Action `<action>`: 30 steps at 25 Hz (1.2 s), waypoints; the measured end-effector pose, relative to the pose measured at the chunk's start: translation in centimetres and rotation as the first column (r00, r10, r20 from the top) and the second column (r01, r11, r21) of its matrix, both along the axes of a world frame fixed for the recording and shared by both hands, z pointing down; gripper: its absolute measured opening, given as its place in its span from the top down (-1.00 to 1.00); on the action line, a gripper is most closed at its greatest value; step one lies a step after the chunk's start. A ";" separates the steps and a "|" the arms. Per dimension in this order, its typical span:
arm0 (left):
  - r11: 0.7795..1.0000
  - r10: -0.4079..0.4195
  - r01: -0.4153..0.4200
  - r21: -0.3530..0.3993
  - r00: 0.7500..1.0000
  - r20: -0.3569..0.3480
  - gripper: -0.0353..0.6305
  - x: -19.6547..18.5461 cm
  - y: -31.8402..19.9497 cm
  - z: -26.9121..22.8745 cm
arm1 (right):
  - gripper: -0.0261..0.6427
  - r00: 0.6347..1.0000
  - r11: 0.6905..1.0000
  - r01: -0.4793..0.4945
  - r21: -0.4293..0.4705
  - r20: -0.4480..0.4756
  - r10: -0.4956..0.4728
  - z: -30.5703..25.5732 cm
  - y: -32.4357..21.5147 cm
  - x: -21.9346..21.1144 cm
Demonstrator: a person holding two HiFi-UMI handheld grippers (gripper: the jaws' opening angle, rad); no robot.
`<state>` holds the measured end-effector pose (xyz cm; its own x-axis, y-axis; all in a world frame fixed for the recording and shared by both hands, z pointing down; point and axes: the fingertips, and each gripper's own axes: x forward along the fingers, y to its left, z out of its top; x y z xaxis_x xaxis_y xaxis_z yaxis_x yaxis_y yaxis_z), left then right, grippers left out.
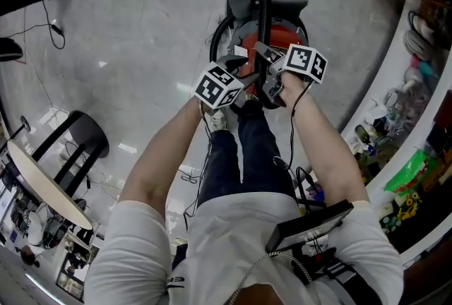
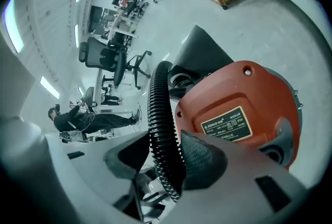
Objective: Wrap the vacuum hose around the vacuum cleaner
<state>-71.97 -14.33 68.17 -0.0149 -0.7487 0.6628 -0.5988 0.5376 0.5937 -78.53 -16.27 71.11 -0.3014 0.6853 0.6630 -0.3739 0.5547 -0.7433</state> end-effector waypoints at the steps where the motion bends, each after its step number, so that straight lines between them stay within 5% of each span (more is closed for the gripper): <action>1: 1.000 -0.010 0.010 0.024 1.000 -0.013 0.34 0.3 -0.3 -0.3 | 0.38 1.000 1.000 0.016 -0.003 -0.008 -0.016 0.1 0.2 0.0; 16: 0.978 -0.174 0.172 -0.114 0.985 -0.008 0.18 -0.9 -1.9 1.6 | 0.38 0.964 0.966 0.243 -0.087 -0.093 -0.250 -0.6 2.1 -0.8; 30: 0.989 -0.101 0.096 -0.109 0.994 -0.045 0.06 -2.3 -2.8 2.0 | 0.38 0.917 0.913 0.371 -0.170 -0.085 -0.389 -1.7 3.0 -1.4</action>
